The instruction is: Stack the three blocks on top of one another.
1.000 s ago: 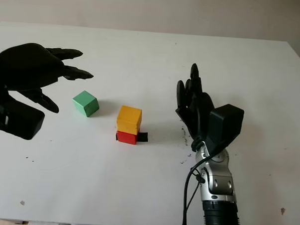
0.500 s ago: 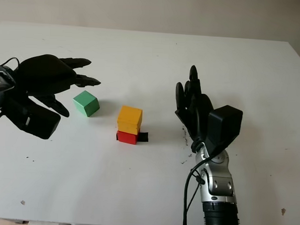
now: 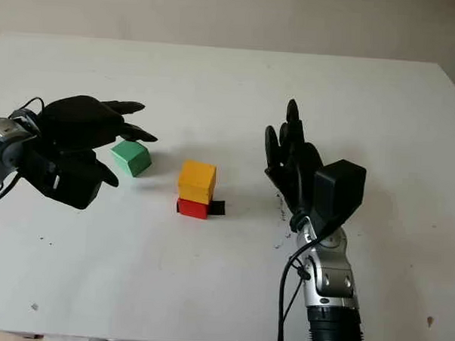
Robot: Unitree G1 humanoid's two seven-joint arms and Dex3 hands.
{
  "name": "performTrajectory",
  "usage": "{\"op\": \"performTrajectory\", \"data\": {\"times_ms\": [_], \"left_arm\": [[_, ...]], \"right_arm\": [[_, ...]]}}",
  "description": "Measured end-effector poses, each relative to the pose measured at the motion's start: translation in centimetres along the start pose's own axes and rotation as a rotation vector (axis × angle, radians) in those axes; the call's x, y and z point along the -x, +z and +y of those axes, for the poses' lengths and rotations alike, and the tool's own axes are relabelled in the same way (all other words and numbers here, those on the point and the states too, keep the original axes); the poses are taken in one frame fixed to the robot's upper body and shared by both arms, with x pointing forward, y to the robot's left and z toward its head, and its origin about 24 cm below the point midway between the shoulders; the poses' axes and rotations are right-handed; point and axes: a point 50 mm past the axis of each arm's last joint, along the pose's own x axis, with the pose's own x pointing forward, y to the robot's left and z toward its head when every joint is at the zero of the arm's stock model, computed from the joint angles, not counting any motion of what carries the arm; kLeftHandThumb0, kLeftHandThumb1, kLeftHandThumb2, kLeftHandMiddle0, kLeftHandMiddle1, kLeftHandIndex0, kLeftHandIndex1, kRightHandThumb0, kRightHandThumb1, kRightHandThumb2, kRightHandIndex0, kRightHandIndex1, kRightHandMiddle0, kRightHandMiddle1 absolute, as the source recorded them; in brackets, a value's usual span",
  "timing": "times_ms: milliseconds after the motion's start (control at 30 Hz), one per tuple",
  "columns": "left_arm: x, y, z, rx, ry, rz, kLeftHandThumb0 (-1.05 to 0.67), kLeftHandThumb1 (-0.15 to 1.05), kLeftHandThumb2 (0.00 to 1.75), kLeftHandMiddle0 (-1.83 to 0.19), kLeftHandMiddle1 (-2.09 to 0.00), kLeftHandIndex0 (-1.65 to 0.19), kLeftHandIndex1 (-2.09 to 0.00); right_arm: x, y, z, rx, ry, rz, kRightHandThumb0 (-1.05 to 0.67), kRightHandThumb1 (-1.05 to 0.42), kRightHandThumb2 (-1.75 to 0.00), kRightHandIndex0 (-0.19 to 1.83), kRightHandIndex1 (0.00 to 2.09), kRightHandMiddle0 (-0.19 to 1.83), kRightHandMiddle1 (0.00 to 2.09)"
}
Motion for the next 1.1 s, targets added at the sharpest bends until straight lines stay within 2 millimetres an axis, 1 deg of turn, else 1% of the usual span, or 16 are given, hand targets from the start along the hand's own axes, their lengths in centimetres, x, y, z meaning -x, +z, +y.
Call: {"op": "performTrajectory", "data": {"times_ms": [333,367,400,467,533,700,900,967,1100], "left_arm": [[-0.37,0.51,-0.33,-0.087,0.050,-0.038,-0.51,0.92,0.07,-0.19,-0.08,-0.76,-0.25],[-0.40,0.55,-0.27,-0.101,0.060,-0.043,-0.49,0.92,0.06,-0.22,-0.07,-0.74,-0.36],[-0.42,0.58,-0.22,-0.115,0.070,-0.047,-0.49,0.93,0.06,-0.23,-0.06,-0.66,-0.54],[-0.44,0.60,-0.23,-0.147,0.086,-0.057,-0.48,0.93,0.05,-0.24,-0.05,-0.55,-0.77],[-0.44,0.54,-0.32,-0.179,0.094,-0.058,-0.48,0.93,0.05,-0.24,-0.05,-0.48,-0.86],[-0.50,0.40,-0.10,-0.230,0.101,-0.052,-0.49,0.92,0.05,-0.22,-0.05,-0.44,-0.87],[-0.67,0.53,-0.26,-0.275,0.097,-0.053,-0.51,0.92,0.06,-0.24,-0.05,-0.41,-1.04],[-0.77,0.58,-0.32,-0.307,0.091,-0.049,-0.48,0.92,0.06,-0.24,-0.05,-0.45,-1.00],[-0.86,0.65,-0.26,-0.360,0.098,-0.046,-0.39,0.91,0.05,-0.30,-0.06,-0.58,-0.82]], "right_arm": [[0.32,-0.39,-0.16,0.011,0.001,0.014,-0.74,-1.05,-0.56,-0.19,0.00,-0.19,0.00],[0.33,-0.41,-0.16,0.012,0.001,0.015,-0.74,-1.05,-0.55,-0.19,0.00,-0.19,0.00],[0.33,-0.41,-0.16,0.012,0.001,0.015,-0.75,-1.05,-0.55,-0.19,0.00,-0.19,0.00],[0.33,-0.41,-0.16,0.012,0.001,0.015,-0.75,-1.05,-0.54,-0.19,0.00,-0.19,0.00],[0.34,-0.42,-0.17,0.012,0.001,0.016,-0.74,-1.05,-0.54,-0.19,0.00,-0.19,0.00],[0.34,-0.42,-0.15,0.012,0.003,0.015,-0.74,-1.05,-0.53,-0.19,0.00,-0.19,0.00],[0.35,-0.30,-0.13,0.014,0.011,0.000,-0.75,-1.05,-0.53,-0.19,0.00,-0.19,0.00],[0.35,-0.33,-0.13,0.014,0.013,0.000,-0.74,-1.05,-0.53,-0.19,0.00,-0.19,0.00],[0.35,-0.34,-0.13,0.013,0.016,-0.001,-0.74,-1.05,-0.53,-0.19,0.00,-0.19,0.00]]}}
